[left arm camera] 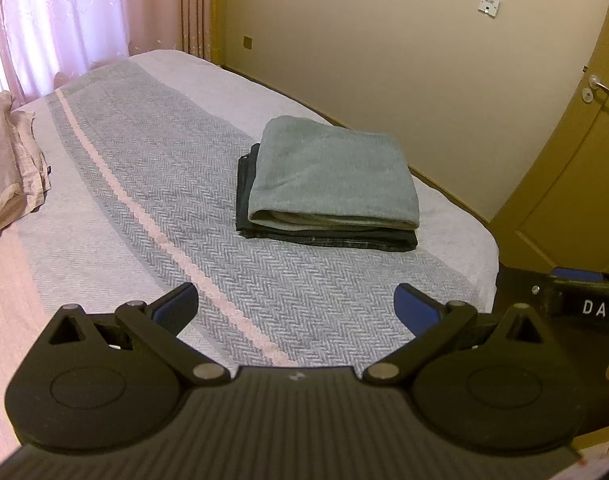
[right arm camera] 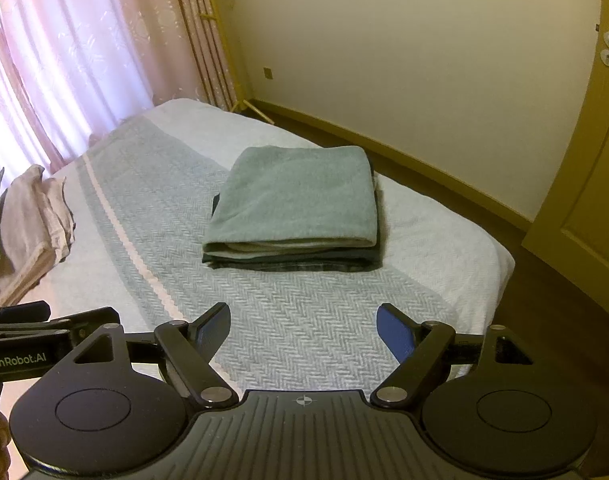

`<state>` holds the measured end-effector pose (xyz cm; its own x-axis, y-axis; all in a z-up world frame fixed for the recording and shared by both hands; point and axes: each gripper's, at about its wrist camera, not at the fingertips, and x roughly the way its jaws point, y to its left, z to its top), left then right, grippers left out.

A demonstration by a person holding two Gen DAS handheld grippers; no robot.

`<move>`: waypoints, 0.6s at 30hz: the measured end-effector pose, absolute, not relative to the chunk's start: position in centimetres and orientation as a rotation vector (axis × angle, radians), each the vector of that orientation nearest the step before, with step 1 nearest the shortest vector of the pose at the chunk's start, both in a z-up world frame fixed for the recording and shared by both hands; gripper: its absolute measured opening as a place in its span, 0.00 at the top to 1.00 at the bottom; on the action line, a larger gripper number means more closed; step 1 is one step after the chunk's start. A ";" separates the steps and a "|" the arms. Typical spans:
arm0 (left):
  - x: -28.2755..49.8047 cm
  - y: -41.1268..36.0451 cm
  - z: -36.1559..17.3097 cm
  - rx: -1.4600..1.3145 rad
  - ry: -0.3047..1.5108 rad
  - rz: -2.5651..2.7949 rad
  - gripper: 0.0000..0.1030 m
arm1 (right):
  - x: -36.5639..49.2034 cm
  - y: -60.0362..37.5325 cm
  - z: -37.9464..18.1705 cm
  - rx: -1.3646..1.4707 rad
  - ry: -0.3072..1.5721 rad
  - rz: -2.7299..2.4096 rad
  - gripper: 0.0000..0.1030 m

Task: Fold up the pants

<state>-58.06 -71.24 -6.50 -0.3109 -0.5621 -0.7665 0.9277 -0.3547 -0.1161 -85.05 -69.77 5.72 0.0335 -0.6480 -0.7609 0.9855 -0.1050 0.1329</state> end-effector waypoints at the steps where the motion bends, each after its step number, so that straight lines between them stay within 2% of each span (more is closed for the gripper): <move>1: -58.1 -71.2 -6.5 0.779 0.692 -1.841 0.01 | -85.0 -69.7 5.7 0.812 0.547 -1.500 0.25; 18: -58.0 -71.3 -6.5 0.778 0.687 -1.855 0.01 | -84.7 -70.2 5.9 0.801 0.553 -1.505 0.25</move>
<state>-58.01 -71.28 -6.55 -0.3227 -0.5606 -0.7626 0.9222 -0.3677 -0.1199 -84.74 -70.24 5.93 0.0239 -0.6508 -0.7589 0.9874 -0.1034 0.1198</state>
